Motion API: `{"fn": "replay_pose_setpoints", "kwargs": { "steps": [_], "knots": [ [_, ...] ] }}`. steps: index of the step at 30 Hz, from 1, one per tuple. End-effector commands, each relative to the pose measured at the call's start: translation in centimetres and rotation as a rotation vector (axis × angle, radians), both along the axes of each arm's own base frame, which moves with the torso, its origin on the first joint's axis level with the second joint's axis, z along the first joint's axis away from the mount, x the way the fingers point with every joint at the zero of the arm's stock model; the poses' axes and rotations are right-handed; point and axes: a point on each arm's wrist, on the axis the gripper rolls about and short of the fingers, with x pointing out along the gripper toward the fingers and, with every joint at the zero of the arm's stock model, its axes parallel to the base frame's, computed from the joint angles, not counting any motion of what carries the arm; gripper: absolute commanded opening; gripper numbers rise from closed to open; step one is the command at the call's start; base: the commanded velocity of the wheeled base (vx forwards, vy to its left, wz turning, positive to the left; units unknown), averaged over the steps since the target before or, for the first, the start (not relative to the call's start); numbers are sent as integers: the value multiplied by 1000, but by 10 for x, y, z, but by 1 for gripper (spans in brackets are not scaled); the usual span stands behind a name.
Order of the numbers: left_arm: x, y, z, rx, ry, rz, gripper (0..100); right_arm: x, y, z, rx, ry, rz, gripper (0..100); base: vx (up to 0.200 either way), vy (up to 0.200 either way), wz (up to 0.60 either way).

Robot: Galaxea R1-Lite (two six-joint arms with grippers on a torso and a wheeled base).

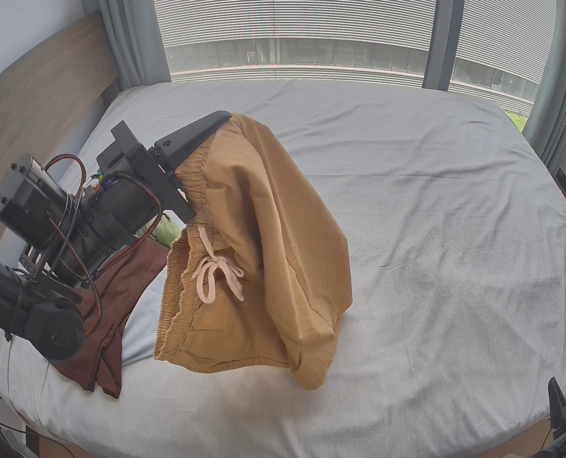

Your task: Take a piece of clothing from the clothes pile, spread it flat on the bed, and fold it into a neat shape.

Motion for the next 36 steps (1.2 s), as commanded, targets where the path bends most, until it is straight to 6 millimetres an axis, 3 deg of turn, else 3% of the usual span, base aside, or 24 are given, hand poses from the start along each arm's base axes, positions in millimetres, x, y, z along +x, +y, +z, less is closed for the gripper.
{"fn": "replay_pose_setpoints", "kwargs": {
  "steps": [1,16,17,20,22,23,25,27,30,31,33,36],
  "knots": [
    [-1,0,1,-2,-2,-2,0,0,0,-5,1,1,0,100,0,0,0],
    [-1,1,1,-2,-5,6,0,0,0,-5,5,0,4,100,0,0,0],
    [-1,1,1,-2,-5,6,0,-1,0,1,7,-42,11,100,0,0,0],
    [-1,0,0,-1,-2,4,0,-9,1,66,8,-304,23,100,0,0,0],
    [0,0,1,-2,-5,4,0,2,1,90,14,-285,44,100,0,0,0],
    [0,0,1,-3,-7,4,0,20,1,103,33,-209,96,100,0,0,0],
    [0,0,2,-4,-8,4,0,31,2,104,73,-147,150,100,0,0,0],
    [-1,1,3,-6,-12,4,0,58,10,101,243,41,285,100,0,0,0],
    [-1,1,3,-6,-12,6,0,85,23,98,350,212,370,100,0,0,0],
    [-1,1,3,-6,-12,6,0,86,24,97,353,222,375,100,0,0,0],
    [0,1,2,-3,-10,6,0,111,39,94,380,326,425,100,0,0,0],
    [0,1,3,-5,-11,6,0,135,50,91,406,349,444,100,0,0,0]
  ]
}}
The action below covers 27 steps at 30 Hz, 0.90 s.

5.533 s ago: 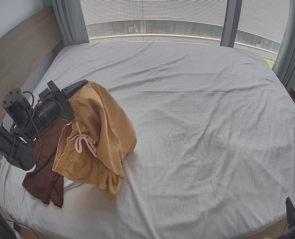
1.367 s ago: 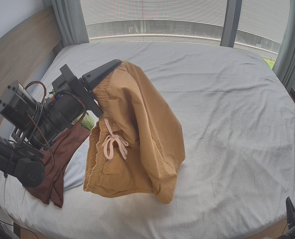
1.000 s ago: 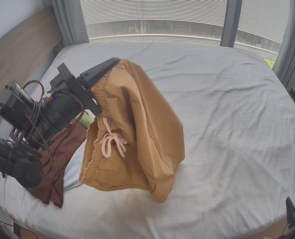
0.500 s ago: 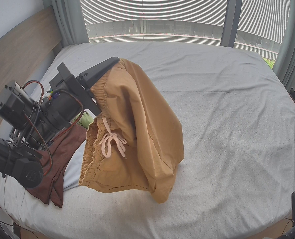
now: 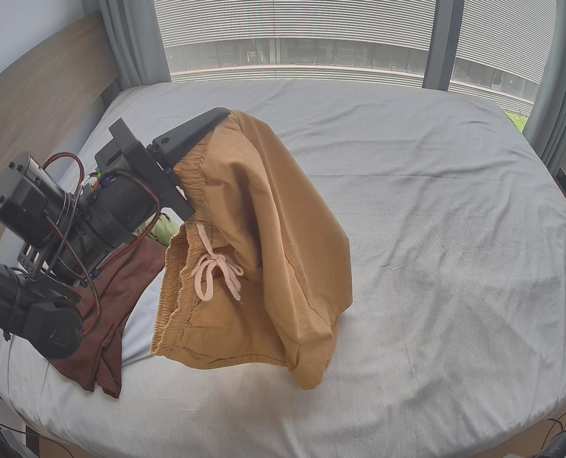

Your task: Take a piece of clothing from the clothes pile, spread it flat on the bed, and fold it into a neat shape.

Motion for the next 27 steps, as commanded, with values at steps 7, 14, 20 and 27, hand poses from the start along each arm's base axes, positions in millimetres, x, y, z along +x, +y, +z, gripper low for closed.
{"fn": "replay_pose_setpoints", "kwargs": {
  "steps": [7,14,20,27],
  "knots": [
    [1,1,-1,2,2,4,0,128,61,-9,117,359,274,100,0,0,0],
    [9,12,-5,10,15,45,0,169,82,-29,210,480,292,100,0,0,0],
    [15,13,-11,19,33,54,0,199,102,-57,267,547,343,100,0,0,0],
    [15,14,-13,22,40,57,0,225,118,-88,346,581,353,100,0,0,0]
  ]
}}
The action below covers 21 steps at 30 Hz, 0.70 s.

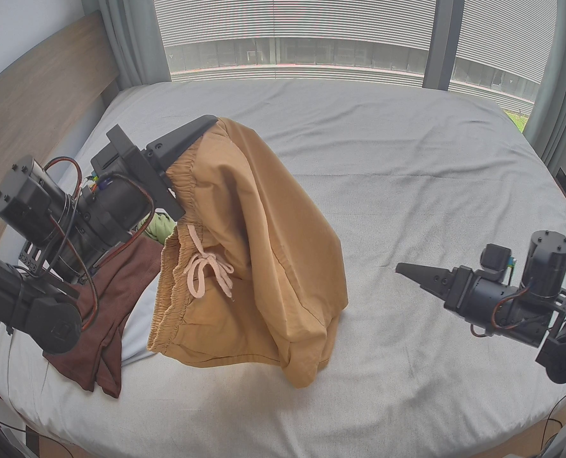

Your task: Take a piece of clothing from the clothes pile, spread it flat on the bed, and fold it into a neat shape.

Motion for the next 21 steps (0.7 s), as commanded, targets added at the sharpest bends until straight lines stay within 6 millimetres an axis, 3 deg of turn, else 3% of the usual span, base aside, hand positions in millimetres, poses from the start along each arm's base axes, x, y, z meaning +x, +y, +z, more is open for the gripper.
{"fn": "replay_pose_setpoints", "kwargs": {
  "steps": [1,7,10,21],
  "knots": [
    [4,2,-6,8,21,10,0,28,20,-49,11,134,27,100,0,0,0],
    [8,2,-11,15,34,14,0,40,26,-65,12,178,34,100,0,0,0],
    [13,4,-17,35,33,38,0,57,35,-80,35,221,37,100,0,0,0],
    [13,4,-17,40,30,40,0,78,58,-115,53,304,53,100,0,0,0]
  ]
}}
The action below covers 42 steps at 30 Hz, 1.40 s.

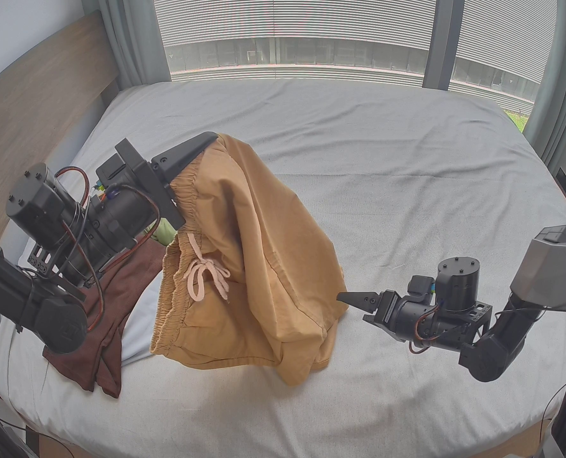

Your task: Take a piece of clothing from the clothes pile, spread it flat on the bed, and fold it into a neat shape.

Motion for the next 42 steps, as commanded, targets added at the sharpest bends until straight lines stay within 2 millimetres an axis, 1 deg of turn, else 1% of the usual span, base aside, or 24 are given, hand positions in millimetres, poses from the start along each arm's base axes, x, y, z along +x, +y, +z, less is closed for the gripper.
{"fn": "replay_pose_setpoints", "kwargs": {
  "steps": [1,7,11,14,18,21,27,30,34,42],
  "knots": [
    [1,0,-2,2,5,1,0,10,11,-28,-20,54,13,100,0,0,0],
    [1,0,-2,2,6,1,0,19,17,-40,-23,65,16,100,0,0,0],
    [1,0,-2,2,5,1,0,23,19,-39,-17,59,14,100,0,0,0],
    [1,0,-2,2,6,1,0,25,22,-42,-9,72,13,100,0,0,0],
    [1,-1,-2,2,6,0,0,34,27,-55,-17,94,10,100,0,0,0],
    [1,0,-2,2,6,1,0,41,30,-60,-13,102,-2,100,0,0,0],
    [5,1,-6,6,16,9,0,46,34,-62,-4,99,-3,100,0,0,0],
    [6,1,-6,7,18,9,0,51,38,-67,2,99,1,100,0,0,0],
    [5,1,-5,5,13,9,0,53,47,-72,25,118,3,100,0,0,0],
    [5,1,-5,5,13,9,0,53,51,-73,29,121,8,100,0,0,0]
  ]
}}
